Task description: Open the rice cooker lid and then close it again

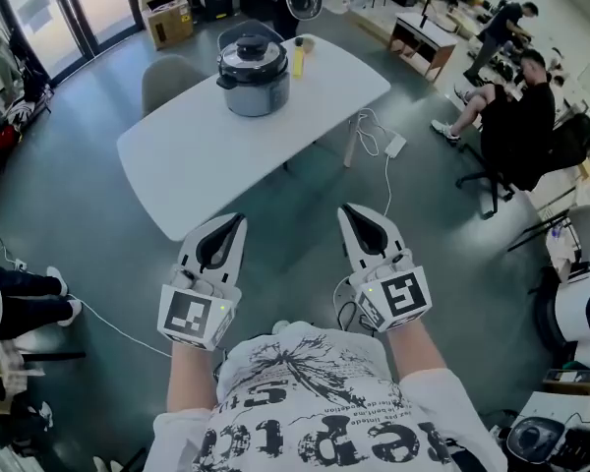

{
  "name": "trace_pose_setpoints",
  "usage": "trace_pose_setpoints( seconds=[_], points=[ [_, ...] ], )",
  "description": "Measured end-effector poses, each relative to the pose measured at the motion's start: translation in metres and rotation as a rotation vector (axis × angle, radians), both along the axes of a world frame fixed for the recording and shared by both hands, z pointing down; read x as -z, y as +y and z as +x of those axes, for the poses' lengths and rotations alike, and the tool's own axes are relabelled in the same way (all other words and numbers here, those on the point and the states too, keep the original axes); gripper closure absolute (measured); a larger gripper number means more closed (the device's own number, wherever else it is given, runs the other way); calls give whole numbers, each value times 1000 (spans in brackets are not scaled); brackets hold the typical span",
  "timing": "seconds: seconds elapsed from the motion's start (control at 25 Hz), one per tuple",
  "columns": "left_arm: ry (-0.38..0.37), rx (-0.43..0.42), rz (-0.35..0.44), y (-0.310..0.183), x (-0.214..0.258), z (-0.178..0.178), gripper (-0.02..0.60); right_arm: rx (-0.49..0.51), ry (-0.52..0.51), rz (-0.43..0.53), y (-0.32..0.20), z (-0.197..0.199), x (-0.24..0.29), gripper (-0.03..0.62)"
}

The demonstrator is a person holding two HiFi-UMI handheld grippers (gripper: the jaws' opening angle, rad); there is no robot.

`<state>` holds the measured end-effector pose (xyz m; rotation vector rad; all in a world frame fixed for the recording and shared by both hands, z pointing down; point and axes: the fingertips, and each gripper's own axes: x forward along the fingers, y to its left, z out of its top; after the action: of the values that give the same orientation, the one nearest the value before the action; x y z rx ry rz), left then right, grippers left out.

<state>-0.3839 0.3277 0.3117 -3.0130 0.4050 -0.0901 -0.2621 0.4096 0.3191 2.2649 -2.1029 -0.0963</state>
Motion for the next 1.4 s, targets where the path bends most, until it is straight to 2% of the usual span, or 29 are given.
trace_pose_setpoints(
  seconds=[0.2,0.24,0.28,0.32,0.4,0.6,0.84,1.0,1.12,1.2,1.4],
  points=[
    [22,-11,-13,-15,-2,-8,569,45,11,11,-13,-17,2,576],
    [22,-15,-19,-18,-4,-8,569,44,10,24,-17,-16,3,455],
    [22,-20,-24,-21,-6,-8,569,39,4,43,-21,-14,4,219],
    [26,-24,-29,-24,-6,-9,569,23,-1,63,-26,-11,7,63],
    [55,-21,-37,-34,-2,-8,569,-20,-7,88,-36,-2,11,10],
    [70,13,-57,-63,-10,-7,569,-26,-29,67,-70,12,1,-3],
    [30,86,-59,-97,-36,25,569,65,-26,41,-113,48,-23,-3],
    [48,152,-31,-126,-43,77,569,129,-42,55,-151,104,-36,-3],
    [25,223,-12,-160,-42,124,569,215,-60,54,-198,153,-37,-3],
    [-8,249,-14,-182,-42,161,569,257,-61,43,-227,189,-34,-3],
    [6,315,-26,-235,-40,262,569,337,-54,-3,-289,283,-41,-3]
  ],
)
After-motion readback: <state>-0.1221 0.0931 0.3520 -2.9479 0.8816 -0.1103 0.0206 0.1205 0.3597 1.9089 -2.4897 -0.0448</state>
